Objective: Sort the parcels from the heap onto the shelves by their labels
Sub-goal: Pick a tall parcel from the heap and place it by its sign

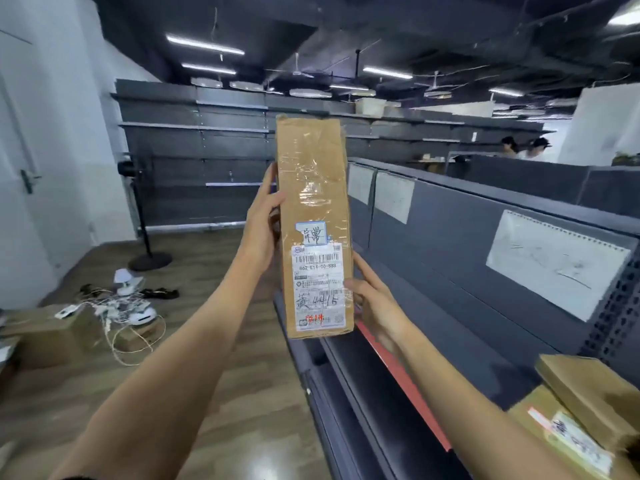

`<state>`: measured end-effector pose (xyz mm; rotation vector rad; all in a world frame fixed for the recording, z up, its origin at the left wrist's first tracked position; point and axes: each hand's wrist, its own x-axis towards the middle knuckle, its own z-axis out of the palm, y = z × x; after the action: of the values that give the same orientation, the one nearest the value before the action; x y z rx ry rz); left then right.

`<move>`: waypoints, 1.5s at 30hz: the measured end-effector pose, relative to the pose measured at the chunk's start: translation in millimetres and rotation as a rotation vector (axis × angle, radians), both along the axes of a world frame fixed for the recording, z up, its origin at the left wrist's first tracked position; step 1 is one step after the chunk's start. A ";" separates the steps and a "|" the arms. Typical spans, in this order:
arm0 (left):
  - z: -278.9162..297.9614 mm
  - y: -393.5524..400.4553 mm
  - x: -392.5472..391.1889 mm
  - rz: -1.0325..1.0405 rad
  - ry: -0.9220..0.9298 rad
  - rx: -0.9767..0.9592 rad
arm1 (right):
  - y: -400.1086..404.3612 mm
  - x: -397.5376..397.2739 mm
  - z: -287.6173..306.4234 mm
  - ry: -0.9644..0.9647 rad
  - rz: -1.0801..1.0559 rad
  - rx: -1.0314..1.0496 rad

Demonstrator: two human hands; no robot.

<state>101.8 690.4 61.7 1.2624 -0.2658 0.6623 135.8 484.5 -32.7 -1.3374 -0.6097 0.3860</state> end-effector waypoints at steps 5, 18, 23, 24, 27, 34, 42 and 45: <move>-27.2 90.5 40.5 0.099 0.035 0.039 | 88.9 55.4 -30.8 0.035 0.107 0.012; -61.4 250.8 252.2 0.191 0.209 -0.021 | 253.5 287.1 -74.6 0.233 0.163 -0.005; -63.9 318.6 324.9 0.211 0.234 -0.014 | 320.6 368.6 -72.6 0.226 0.180 -0.053; -67.6 336.2 341.5 0.218 0.230 -0.015 | 336.9 386.7 -74.9 0.221 0.183 -0.057; -78.0 389.6 396.3 0.202 0.214 0.019 | 385.2 439.3 -85.7 0.208 0.208 -0.066; -100.7 518.3 544.4 0.127 0.248 -0.043 | 503.3 567.6 -97.3 0.238 0.185 -0.127; -98.6 610.1 722.4 0.012 0.269 -0.046 | 588.1 714.8 -94.3 0.293 0.110 -0.146; -111.8 639.7 795.0 -0.010 0.305 -0.074 | 611.8 778.2 -106.5 0.304 0.080 -0.134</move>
<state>896.8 1330.1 -50.1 1.2706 0.0043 0.4579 914.0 1096.3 -139.1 -1.3501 -0.3888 0.6920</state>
